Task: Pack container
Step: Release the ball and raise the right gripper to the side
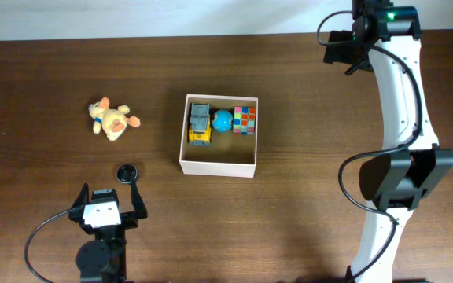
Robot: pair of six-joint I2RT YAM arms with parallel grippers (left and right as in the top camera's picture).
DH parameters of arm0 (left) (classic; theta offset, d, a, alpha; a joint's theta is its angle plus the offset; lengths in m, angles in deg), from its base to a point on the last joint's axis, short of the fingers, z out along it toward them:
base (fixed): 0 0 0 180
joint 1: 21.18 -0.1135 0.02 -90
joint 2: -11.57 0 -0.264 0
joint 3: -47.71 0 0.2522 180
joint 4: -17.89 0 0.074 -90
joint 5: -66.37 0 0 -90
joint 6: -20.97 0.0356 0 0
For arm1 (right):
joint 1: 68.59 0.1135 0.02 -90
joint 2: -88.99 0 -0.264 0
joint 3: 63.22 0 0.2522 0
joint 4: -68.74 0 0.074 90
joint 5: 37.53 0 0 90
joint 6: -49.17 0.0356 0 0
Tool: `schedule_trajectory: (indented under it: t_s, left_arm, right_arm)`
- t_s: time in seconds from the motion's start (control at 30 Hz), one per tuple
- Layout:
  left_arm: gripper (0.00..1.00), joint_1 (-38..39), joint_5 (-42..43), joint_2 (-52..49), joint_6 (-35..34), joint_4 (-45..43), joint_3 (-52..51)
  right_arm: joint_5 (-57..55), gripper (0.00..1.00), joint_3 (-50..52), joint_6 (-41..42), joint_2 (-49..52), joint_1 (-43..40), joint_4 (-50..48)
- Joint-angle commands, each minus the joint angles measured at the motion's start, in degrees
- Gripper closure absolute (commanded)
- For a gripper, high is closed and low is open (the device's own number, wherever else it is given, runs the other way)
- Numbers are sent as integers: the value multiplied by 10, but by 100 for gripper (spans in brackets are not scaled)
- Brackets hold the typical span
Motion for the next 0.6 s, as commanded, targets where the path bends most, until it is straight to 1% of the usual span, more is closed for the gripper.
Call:
schedule_trajectory:
  t_s: [0.0, 0.47, 0.5, 0.53, 0.57]
  left_arm:
    - [1, 0, 6, 3, -3, 0, -3]
    - [1, 0, 6, 3, -3, -2, -3]
    - [1, -1, -5, 3, 9, -2, -3]
    - [1, -1, -15, 3, 14, -13, -3]
    - [1, -1, -9, 3, 14, -48, -3]
  right_arm:
    - [-11, 1, 10, 15, 2, -5, -3]
    - [-11, 1, 10, 15, 2, -4, -3]
    - [-11, 1, 10, 15, 2, -4, -3]
    - [-11, 1, 10, 15, 2, -4, -3]
    - [-11, 1, 10, 15, 2, -4, -3]
